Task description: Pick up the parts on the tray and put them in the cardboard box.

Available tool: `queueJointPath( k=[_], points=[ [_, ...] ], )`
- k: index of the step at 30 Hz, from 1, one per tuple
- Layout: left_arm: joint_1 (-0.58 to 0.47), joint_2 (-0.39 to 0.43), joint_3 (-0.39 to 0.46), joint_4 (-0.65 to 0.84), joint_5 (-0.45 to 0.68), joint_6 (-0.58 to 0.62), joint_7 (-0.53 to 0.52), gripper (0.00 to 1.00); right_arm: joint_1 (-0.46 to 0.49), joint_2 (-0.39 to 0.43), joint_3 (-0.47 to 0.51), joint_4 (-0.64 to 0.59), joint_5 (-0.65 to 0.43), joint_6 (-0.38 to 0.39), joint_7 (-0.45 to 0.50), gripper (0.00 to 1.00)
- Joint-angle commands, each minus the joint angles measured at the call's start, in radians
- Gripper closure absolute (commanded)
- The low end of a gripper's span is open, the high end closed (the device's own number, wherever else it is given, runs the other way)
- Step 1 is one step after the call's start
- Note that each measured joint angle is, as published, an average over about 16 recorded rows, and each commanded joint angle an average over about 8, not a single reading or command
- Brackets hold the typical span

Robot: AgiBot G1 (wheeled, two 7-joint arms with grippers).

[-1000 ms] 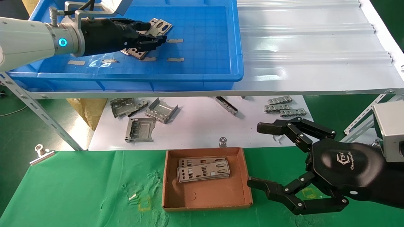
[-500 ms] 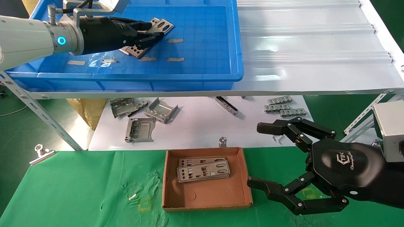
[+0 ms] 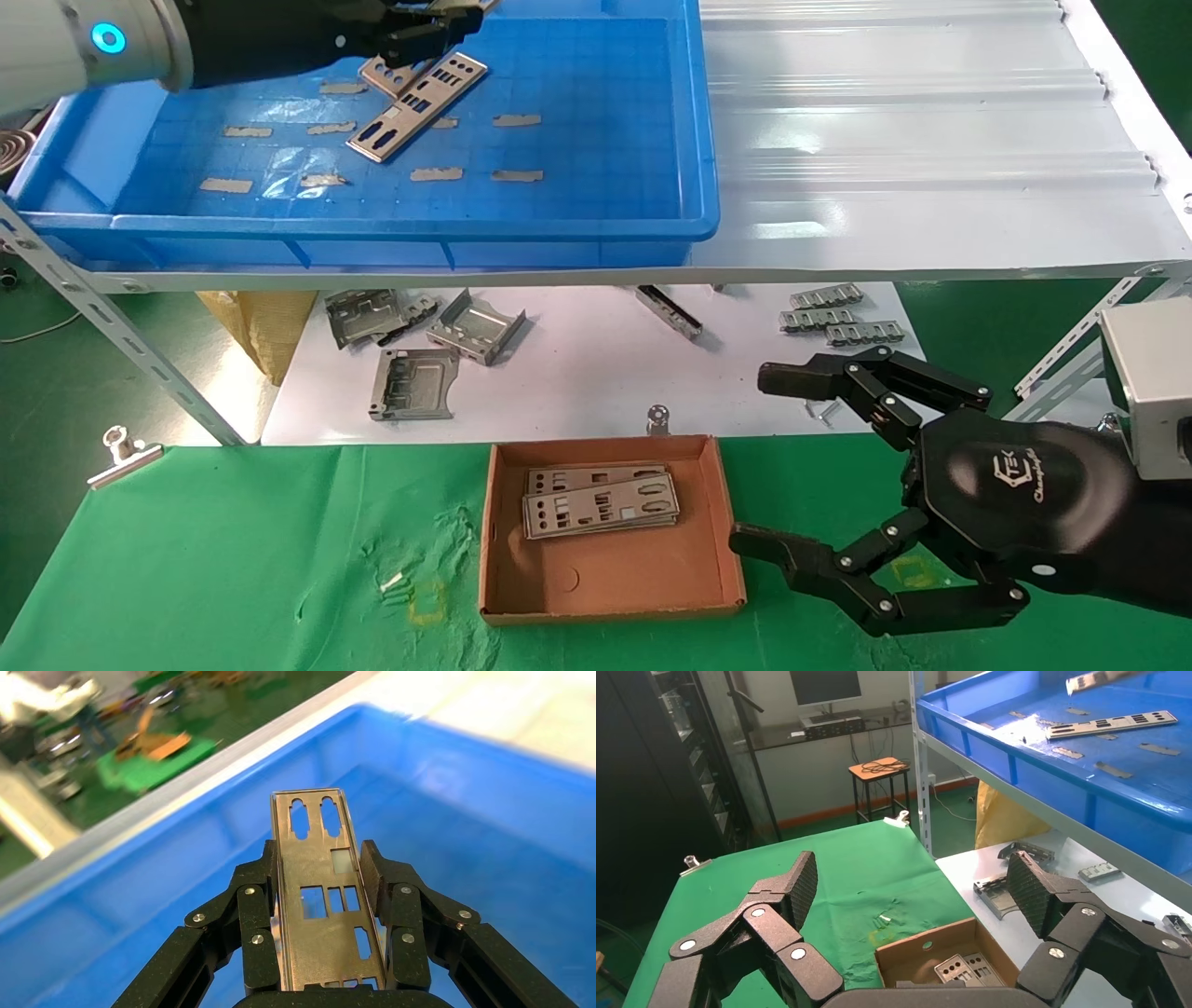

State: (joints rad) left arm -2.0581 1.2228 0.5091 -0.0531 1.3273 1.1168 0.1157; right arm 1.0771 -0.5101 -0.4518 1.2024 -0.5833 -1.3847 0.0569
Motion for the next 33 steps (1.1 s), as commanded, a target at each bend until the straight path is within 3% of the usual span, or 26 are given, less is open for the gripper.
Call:
queueJointPath(
  k=[1, 7, 12, 19, 22, 26, 33],
  points=[
    [-0.011, -0.009, -0.006, -0.01, -0.008, 0.037, 0.004, 1.0, 0.0, 0.0, 0.0, 0.0, 0.0, 0.0, 0.0, 0.0],
    [0.001, -0.06, -0.01, -0.057, -0.032, 0.369, 0.059, 1.0, 0.0, 0.0, 0.0, 0.0, 0.0, 0.0, 0.0, 0.0],
    [0.067, -0.087, 0.02, -0.163, -0.057, 0.489, 0.106, 1.0, 0.0, 0.0, 0.0, 0.0, 0.0, 0.0, 0.0, 0.0],
    [0.256, -0.184, 0.174, -0.517, -0.193, 0.492, 0.101, 1.0, 0.0, 0.0, 0.0, 0.0, 0.0, 0.0, 0.0, 0.0],
    [0.334, -0.208, 0.252, -0.599, -0.236, 0.474, 0.105, 1.0, 0.0, 0.0, 0.0, 0.0, 0.0, 0.0, 0.0, 0.0],
    [0.427, -0.178, 0.31, -0.565, -0.235, 0.41, 0.179, 1.0, 0.0, 0.0, 0.0, 0.0, 0.0, 0.0, 0.0, 0.0],
    [0.535, -0.084, 0.328, -0.433, -0.18, 0.23, 0.375, 1.0, 0.0, 0.0, 0.0, 0.0, 0.0, 0.0, 0.0, 0.0]
  ],
)
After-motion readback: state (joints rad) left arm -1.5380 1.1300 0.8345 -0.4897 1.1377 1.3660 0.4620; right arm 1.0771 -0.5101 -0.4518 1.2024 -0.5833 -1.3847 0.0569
